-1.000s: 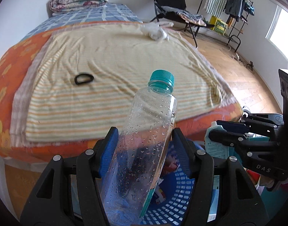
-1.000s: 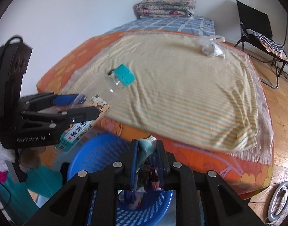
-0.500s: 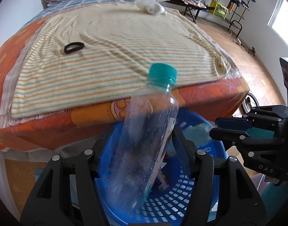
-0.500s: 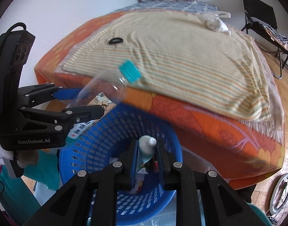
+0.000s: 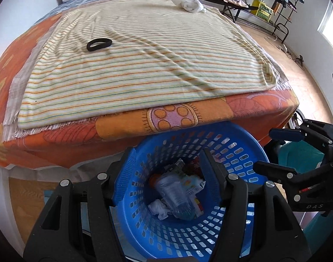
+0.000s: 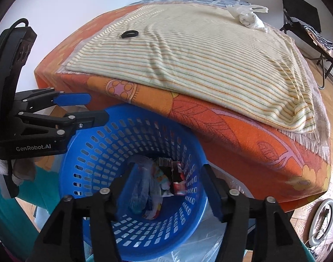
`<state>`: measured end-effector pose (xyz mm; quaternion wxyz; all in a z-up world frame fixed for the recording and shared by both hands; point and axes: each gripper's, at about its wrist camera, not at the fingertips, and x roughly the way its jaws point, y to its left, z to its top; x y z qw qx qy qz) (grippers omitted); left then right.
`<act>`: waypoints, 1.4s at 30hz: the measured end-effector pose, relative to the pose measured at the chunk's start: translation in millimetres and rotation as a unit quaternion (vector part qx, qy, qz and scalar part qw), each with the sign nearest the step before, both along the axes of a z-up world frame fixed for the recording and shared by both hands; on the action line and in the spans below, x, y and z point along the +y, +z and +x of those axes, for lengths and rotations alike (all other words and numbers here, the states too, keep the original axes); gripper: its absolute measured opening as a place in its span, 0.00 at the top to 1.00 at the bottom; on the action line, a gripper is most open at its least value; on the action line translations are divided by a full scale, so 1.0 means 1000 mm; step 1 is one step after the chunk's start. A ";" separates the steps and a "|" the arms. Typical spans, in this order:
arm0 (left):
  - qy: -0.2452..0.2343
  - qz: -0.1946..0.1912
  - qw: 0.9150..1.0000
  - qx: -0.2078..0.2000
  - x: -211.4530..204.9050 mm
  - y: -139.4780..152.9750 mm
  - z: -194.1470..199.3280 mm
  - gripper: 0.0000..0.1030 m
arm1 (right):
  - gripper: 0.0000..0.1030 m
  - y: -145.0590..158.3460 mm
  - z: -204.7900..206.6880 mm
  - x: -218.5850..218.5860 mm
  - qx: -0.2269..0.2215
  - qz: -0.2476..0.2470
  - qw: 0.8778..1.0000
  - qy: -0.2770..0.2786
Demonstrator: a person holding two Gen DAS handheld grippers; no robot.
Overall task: Collect trash
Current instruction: 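Carry the bottle and tube over the blue basket and release both, then grasp the black hair tie with the left tool while the right tool grasps the white plastic bag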
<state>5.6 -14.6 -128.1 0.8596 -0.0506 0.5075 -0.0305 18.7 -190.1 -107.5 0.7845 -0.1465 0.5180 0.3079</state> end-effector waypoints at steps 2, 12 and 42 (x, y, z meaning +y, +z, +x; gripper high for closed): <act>0.000 0.001 1.000 0.000 0.001 0.000 0.000 0.40 | 0.28 0.001 0.000 0.000 -0.004 -0.001 1.000 -0.002; 0.005 -0.001 1.000 -0.006 0.003 0.006 0.002 0.40 | 0.15 0.010 0.002 0.005 -0.030 -0.011 0.999 -0.007; 0.051 -0.004 0.998 -0.029 0.061 0.061 0.051 0.40 | 0.00 0.089 0.067 -0.002 -0.105 0.079 0.988 -0.079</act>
